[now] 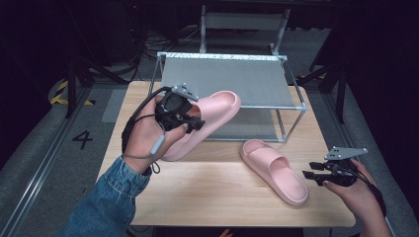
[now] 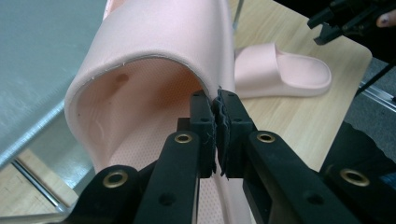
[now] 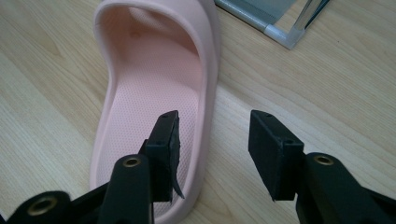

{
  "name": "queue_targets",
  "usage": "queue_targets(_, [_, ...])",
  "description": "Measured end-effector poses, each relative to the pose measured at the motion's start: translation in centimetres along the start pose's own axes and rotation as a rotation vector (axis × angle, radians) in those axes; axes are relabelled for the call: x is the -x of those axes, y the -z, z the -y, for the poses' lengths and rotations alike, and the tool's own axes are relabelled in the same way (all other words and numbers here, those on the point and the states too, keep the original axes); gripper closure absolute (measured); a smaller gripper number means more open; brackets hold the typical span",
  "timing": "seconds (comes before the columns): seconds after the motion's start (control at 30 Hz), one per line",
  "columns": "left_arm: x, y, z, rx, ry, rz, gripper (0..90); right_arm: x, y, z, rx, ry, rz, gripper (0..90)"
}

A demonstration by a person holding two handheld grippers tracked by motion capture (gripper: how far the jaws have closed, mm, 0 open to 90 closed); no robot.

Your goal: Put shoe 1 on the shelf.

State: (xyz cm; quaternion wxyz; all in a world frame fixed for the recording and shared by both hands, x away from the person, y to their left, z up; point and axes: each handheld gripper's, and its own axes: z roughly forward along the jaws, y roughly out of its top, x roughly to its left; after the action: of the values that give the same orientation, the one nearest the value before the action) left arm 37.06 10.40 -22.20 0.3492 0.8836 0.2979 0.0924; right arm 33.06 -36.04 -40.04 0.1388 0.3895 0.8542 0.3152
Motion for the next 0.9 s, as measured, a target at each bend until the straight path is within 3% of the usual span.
queue_targets(0.17, [-0.6, 0.0, -1.0, 0.007, 0.010, -0.021, 86.1, 0.1, 0.3, 0.0, 0.012, -0.005, -0.003, 54.0])
queue_targets(0.43, [-2.4, -0.3, -2.5, 0.041, 0.071, -0.038, 86.0, 0.2, 0.3, 0.0, 0.018, -0.001, -0.010, 54.0])
queue_targets(0.7, [-4.2, -1.7, -3.8, 0.039, 0.112, -0.083, 85.9, 0.2, 0.4, -0.1, 0.026, 0.006, -0.015, 54.0])
queue_targets(0.73, [-4.6, -2.2, -4.1, 0.042, 0.133, -0.102, 85.9, 0.2, 0.4, -0.1, 0.026, 0.008, -0.015, 54.0])
queue_targets(0.9, [-5.3, -3.3, -4.8, 0.019, 0.146, -0.129, 85.9, 0.2, 0.4, -0.1, 0.026, 0.007, -0.017, 54.0])
